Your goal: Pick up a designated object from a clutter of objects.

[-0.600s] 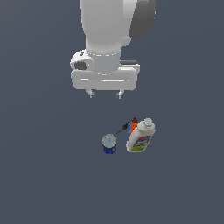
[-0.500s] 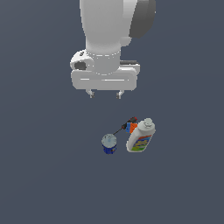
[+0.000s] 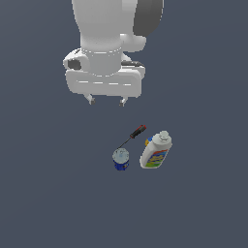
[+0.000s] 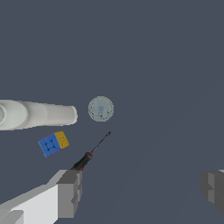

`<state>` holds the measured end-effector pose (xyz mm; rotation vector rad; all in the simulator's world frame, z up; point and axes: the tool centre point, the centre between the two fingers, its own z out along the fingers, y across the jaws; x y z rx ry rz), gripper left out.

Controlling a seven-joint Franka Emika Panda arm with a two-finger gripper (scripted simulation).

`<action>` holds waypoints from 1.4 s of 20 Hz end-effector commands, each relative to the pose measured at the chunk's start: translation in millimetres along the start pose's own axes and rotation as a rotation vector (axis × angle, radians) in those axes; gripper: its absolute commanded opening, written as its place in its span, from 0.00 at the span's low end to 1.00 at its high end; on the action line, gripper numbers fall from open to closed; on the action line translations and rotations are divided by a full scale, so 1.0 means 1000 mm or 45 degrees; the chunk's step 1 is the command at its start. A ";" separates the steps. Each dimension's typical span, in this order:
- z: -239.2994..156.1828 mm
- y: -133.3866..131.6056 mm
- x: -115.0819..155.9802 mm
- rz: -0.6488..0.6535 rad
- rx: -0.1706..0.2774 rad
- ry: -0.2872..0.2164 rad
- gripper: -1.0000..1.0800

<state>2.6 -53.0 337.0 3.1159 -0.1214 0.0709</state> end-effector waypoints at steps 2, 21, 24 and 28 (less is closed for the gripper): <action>-0.001 0.001 0.000 0.002 -0.001 0.000 0.96; 0.109 -0.025 0.042 -0.329 0.007 -0.030 0.96; 0.139 -0.032 0.048 -0.412 0.014 -0.037 0.96; 0.172 -0.040 0.053 -0.500 0.024 -0.044 0.96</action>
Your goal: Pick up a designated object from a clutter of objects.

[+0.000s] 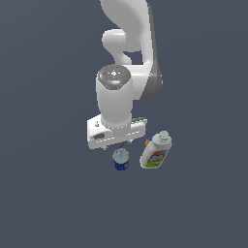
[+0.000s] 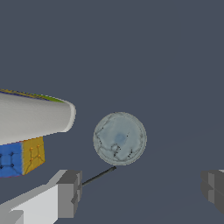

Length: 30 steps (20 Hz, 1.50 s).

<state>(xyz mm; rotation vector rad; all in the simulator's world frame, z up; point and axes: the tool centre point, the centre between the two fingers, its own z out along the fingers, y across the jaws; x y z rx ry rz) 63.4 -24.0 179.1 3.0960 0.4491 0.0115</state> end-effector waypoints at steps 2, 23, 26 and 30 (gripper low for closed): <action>0.025 -0.004 0.006 -0.068 0.008 -0.002 0.96; 0.090 -0.010 0.009 -0.144 0.018 -0.006 0.96; 0.100 -0.010 0.010 -0.145 0.018 -0.006 0.96; 0.105 -0.009 0.010 -0.145 0.018 -0.006 0.96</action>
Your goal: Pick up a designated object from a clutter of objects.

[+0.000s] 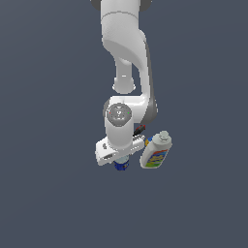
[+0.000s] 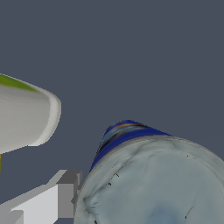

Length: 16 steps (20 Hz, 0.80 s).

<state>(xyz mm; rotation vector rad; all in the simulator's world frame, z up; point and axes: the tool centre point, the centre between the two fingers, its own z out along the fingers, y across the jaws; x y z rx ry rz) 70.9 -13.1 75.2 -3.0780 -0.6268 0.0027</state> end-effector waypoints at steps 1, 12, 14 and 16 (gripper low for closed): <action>0.001 0.000 0.001 0.000 -0.001 0.002 0.00; 0.000 0.001 0.000 0.000 -0.001 0.001 0.00; -0.002 0.000 0.000 0.000 -0.001 0.001 0.00; -0.006 -0.003 0.000 0.000 -0.001 0.001 0.00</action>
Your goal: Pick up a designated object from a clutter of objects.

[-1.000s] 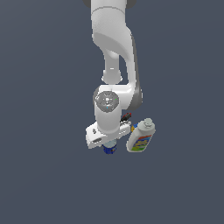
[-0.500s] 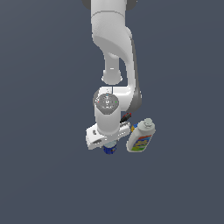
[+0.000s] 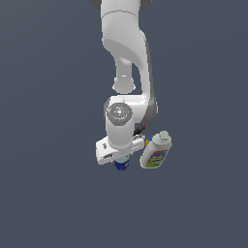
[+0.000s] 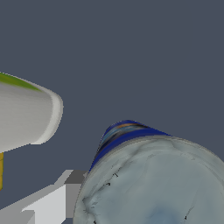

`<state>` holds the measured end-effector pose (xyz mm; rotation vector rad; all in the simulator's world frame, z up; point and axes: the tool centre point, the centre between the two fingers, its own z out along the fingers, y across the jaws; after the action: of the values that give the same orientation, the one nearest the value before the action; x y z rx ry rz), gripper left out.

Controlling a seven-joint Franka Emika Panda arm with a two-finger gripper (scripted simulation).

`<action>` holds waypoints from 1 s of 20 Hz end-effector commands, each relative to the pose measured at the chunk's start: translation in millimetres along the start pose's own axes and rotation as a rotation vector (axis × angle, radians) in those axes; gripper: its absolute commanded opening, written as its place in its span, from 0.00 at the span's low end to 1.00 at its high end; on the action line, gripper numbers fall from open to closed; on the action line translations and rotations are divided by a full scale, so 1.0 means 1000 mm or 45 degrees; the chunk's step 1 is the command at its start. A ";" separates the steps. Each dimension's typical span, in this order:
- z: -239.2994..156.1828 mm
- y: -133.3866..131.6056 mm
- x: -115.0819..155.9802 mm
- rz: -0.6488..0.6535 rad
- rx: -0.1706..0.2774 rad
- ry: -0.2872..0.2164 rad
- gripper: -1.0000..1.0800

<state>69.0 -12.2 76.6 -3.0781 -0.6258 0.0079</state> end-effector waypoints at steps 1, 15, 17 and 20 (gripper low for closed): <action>-0.008 -0.003 0.001 -0.001 -0.002 0.005 0.00; -0.106 -0.056 -0.001 -0.001 -0.004 0.005 0.00; -0.128 -0.067 -0.001 -0.001 -0.004 0.005 0.00; -0.162 -0.086 -0.002 -0.002 -0.005 0.005 0.00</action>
<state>38.2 57.4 219.2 -3.0794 -0.6276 0.0075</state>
